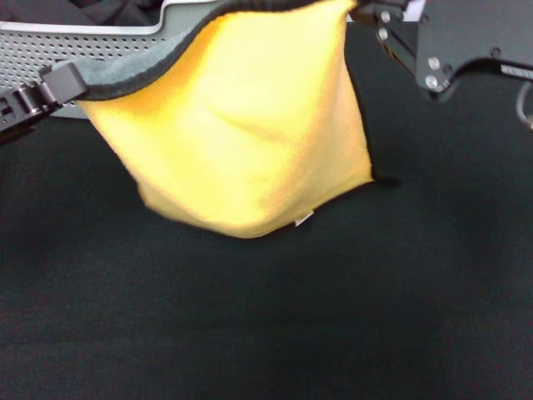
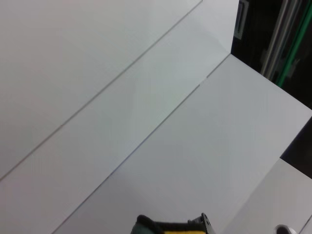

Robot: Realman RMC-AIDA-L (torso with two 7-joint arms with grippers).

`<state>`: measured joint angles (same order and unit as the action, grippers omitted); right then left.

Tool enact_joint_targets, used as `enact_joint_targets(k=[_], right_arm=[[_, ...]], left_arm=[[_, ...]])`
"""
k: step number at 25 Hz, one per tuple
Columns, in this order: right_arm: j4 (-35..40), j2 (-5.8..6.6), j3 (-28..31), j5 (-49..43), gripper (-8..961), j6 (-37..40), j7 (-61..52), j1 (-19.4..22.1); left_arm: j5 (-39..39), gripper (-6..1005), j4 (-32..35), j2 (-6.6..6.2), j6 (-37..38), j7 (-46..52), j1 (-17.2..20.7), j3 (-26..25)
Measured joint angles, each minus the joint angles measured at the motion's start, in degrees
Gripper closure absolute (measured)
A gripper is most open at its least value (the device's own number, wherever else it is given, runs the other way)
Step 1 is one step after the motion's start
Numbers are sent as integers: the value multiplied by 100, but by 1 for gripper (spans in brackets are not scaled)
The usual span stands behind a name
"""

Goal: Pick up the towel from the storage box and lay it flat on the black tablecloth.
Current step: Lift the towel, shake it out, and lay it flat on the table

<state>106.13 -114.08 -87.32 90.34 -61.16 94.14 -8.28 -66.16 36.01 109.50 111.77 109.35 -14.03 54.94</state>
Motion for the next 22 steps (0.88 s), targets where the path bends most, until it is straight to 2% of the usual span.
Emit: enact_joint_targets(k=[5,11,17,19,22], right_arm=[[88,-7,264,75,938,-517,-68,156],[538,-17,563,278,939,-1108,-126,723],[653,-23,1010,605,939,-1894,-237,1031],[664,-53,1184,688,939,-2095,-362,1107],[691,-169,1511,866,939,-2473,-529,1267]], left_arm=[[-20,971,3,-7,95,49,9,-2],[-27,971,3,20,433,51,45,26],[-46,971,2,22,461,66,135,172],[-48,971,2,1,470,87,189,318],[-51,971,2,7,473,106,313,409]])
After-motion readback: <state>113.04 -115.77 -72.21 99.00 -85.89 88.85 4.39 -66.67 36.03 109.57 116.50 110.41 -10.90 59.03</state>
